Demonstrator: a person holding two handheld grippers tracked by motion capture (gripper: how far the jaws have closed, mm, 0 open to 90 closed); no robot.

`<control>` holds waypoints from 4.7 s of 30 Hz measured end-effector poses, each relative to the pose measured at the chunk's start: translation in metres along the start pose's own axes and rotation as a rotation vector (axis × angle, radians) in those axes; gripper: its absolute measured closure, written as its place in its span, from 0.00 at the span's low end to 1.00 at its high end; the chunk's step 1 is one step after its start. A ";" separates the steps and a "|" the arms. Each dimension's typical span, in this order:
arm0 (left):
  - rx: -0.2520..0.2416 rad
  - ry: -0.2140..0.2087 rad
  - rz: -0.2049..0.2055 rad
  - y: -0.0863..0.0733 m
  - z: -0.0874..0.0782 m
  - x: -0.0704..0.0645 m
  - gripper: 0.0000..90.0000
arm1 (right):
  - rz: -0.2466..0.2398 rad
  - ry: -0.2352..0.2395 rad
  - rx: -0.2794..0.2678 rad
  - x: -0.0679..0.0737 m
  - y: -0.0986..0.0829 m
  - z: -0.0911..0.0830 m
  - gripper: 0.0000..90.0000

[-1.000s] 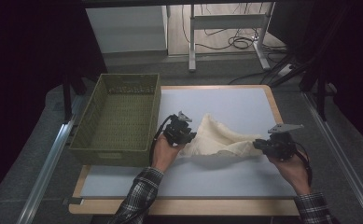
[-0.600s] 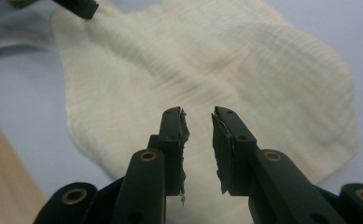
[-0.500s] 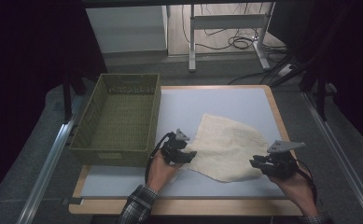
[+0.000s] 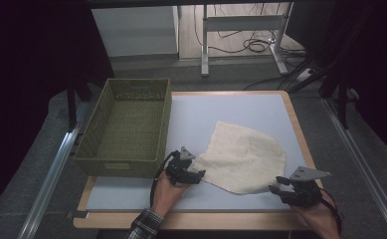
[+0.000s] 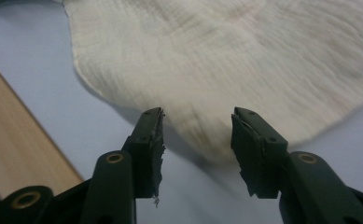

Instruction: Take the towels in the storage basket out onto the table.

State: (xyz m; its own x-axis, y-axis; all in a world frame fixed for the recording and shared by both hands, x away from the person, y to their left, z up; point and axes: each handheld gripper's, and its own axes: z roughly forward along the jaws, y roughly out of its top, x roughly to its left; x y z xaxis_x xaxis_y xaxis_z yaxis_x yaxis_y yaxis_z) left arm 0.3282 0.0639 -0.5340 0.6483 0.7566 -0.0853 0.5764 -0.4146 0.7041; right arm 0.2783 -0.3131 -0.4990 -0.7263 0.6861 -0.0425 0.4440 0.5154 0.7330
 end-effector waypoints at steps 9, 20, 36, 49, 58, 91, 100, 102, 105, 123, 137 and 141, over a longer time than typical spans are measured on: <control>-0.001 0.028 0.017 -0.002 0.007 -0.001 0.27 | -0.064 -0.033 0.035 -0.002 0.026 0.013 0.97; -0.021 0.036 0.025 -0.005 0.010 -0.001 0.22 | -0.011 -0.023 0.143 -0.046 0.080 0.089 0.85; -0.026 0.037 0.024 -0.005 0.010 -0.001 0.22 | 0.052 0.049 0.072 -0.038 0.065 0.054 0.72; -0.006 0.023 0.036 -0.004 0.005 -0.003 0.23 | -0.039 -0.043 0.104 -0.024 0.056 0.048 0.96; -0.029 -0.022 0.059 -0.009 -0.018 -0.017 0.52 | 0.006 -0.028 0.101 -0.008 0.021 -0.017 0.95; -0.030 0.005 0.046 0.017 0.029 -0.006 0.28 | 0.177 -0.170 0.098 -0.119 0.071 0.078 0.87; -0.028 0.014 0.060 0.017 0.029 -0.007 0.29 | 0.063 -0.097 0.068 -0.068 0.097 0.062 0.94; -0.031 0.013 0.055 0.017 0.029 -0.008 0.29 | 0.046 -0.046 0.085 -0.052 0.093 0.071 0.90; -0.030 0.011 0.056 0.017 0.029 -0.008 0.29 | 0.028 0.034 0.148 -0.030 0.078 0.091 0.76; -0.031 0.014 0.056 0.016 0.029 -0.008 0.29 | 0.156 -0.068 0.102 -0.080 0.079 0.075 0.64; -0.031 0.012 0.055 0.016 0.029 -0.008 0.29 | 0.117 -0.215 0.038 -0.099 0.096 0.052 0.94; -0.028 0.008 0.052 0.016 0.029 -0.007 0.28 | 0.183 -0.299 0.024 -0.131 0.103 0.047 0.80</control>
State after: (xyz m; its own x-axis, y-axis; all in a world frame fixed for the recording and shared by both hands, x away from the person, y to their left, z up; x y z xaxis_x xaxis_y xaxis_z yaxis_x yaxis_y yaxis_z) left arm 0.3476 0.0367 -0.5425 0.6730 0.7384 -0.0426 0.5277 -0.4391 0.7271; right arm 0.4440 -0.3257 -0.4497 -0.4491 0.8865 -0.1114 0.5675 0.3794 0.7308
